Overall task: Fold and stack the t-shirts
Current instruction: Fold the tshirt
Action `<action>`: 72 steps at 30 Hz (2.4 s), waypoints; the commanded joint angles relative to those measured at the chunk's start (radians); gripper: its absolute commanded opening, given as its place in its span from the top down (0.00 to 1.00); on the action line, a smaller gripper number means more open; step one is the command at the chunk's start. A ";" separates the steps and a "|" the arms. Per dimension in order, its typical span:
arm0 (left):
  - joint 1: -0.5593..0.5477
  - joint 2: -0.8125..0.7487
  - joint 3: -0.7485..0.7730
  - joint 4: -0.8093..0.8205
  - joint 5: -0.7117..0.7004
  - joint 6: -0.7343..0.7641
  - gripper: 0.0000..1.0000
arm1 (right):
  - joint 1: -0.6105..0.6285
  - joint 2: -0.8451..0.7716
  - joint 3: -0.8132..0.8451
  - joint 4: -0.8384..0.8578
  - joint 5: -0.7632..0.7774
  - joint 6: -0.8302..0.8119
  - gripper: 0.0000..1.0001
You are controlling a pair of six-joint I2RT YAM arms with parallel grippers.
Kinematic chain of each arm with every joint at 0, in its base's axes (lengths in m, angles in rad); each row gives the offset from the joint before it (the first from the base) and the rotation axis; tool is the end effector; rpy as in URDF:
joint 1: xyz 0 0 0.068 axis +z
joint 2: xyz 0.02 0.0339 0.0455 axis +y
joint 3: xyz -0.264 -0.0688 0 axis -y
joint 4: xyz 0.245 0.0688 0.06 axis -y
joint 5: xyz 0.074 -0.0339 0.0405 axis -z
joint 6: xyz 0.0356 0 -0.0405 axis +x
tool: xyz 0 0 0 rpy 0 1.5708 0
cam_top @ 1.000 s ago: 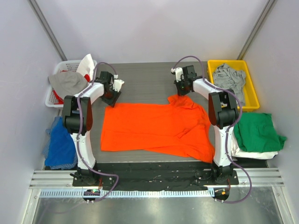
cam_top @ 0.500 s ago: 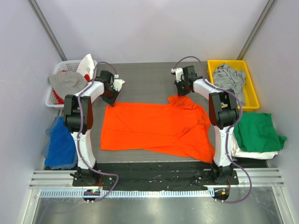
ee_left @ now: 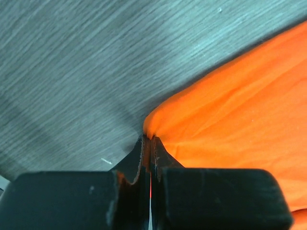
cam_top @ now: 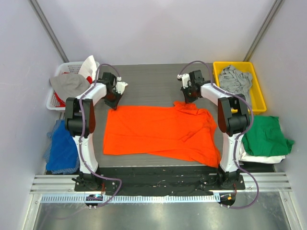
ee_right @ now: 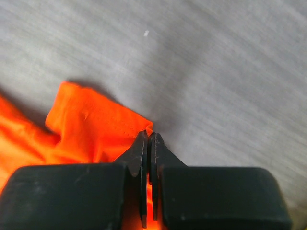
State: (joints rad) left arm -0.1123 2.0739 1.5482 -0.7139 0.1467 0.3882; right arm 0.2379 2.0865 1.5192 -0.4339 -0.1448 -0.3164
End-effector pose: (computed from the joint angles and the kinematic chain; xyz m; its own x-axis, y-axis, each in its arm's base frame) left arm 0.4216 -0.0528 0.1705 -0.8099 0.4682 -0.3533 0.5020 0.8648 -0.0049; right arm 0.4341 0.1106 0.1701 -0.6817 -0.4821 -0.5503 -0.5481 0.8348 -0.0523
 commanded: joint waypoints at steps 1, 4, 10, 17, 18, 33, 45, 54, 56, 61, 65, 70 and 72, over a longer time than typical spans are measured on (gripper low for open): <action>0.008 -0.086 0.027 -0.048 -0.007 -0.017 1.00 | -0.003 -0.144 -0.027 -0.049 -0.004 -0.016 0.99; 0.008 -0.110 0.021 -0.062 -0.010 -0.018 1.00 | -0.002 -0.206 -0.048 -0.065 -0.013 -0.018 0.99; -0.001 -0.172 0.003 -0.097 -0.007 -0.023 0.99 | 0.001 -0.304 -0.089 -0.111 -0.033 -0.016 0.99; -0.023 -0.270 -0.076 -0.117 -0.013 -0.017 0.98 | 0.011 -0.413 -0.185 -0.140 -0.047 -0.018 0.99; -0.024 -0.281 -0.085 -0.124 -0.013 -0.015 0.97 | 0.011 -0.424 -0.204 -0.146 -0.050 -0.019 0.99; -0.041 -0.446 -0.278 -0.153 -0.024 -0.003 0.96 | 0.021 -0.655 -0.382 -0.256 -0.088 -0.041 0.99; -0.046 -0.454 -0.378 -0.130 -0.039 0.014 0.96 | 0.055 -0.726 -0.488 -0.298 -0.118 -0.030 0.99; -0.047 -0.465 -0.415 -0.142 -0.055 0.035 0.96 | 0.060 -0.775 -0.545 -0.315 -0.096 -0.039 0.99; -0.047 -0.471 -0.421 -0.151 -0.045 0.037 0.96 | 0.061 -0.784 -0.548 -0.322 -0.096 -0.043 0.99; -0.049 -0.472 -0.430 -0.151 -0.049 0.037 0.95 | 0.061 -0.798 -0.563 -0.332 -0.099 -0.046 0.99; -0.050 -0.451 -0.425 -0.165 -0.038 0.037 0.91 | 0.063 -0.796 -0.582 -0.328 -0.105 -0.043 0.99; -0.052 -0.445 -0.418 -0.186 -0.044 0.041 0.90 | 0.063 -0.804 -0.588 -0.328 -0.105 -0.039 0.99; -0.052 -0.439 -0.415 -0.194 -0.048 0.044 0.90 | 0.063 -0.801 -0.588 -0.330 -0.104 -0.041 0.99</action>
State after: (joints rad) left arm -0.1616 1.6363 1.1213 -0.8665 0.1127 0.4088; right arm 0.2947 1.3197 0.9276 -0.7616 -0.2424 -0.3466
